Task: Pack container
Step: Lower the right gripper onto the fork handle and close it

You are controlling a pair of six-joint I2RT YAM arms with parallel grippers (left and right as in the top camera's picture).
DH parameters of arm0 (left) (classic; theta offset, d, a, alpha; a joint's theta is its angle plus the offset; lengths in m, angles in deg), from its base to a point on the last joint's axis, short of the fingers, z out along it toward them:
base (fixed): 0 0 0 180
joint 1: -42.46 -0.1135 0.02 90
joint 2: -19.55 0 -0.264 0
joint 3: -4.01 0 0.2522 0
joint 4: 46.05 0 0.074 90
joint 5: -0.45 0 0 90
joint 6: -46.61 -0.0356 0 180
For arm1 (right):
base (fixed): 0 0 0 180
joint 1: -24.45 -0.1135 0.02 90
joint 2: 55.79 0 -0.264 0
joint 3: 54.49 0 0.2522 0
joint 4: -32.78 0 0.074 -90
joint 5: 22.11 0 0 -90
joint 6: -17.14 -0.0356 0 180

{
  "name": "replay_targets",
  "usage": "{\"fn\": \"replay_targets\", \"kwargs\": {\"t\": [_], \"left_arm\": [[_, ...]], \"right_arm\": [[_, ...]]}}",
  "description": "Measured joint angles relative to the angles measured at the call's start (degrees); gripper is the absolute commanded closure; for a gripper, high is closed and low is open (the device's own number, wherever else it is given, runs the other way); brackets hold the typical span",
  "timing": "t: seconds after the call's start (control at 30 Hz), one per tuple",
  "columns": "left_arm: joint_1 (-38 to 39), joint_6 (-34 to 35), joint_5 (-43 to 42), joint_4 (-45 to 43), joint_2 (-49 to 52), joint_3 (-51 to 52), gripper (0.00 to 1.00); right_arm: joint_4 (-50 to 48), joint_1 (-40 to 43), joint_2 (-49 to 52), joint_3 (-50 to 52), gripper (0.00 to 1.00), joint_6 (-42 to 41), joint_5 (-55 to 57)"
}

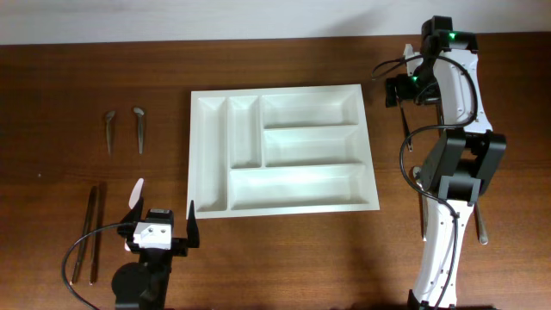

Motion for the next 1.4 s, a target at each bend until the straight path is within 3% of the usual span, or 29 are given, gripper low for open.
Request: {"fn": "replay_targets", "kwargs": {"t": [1.4], "left_arm": [[0.0,0.0,0.0,0.0,0.0,0.0,0.01]], "right_arm": [[-5.6,-0.2,3.8,0.0,0.01,0.1,0.4]]}}
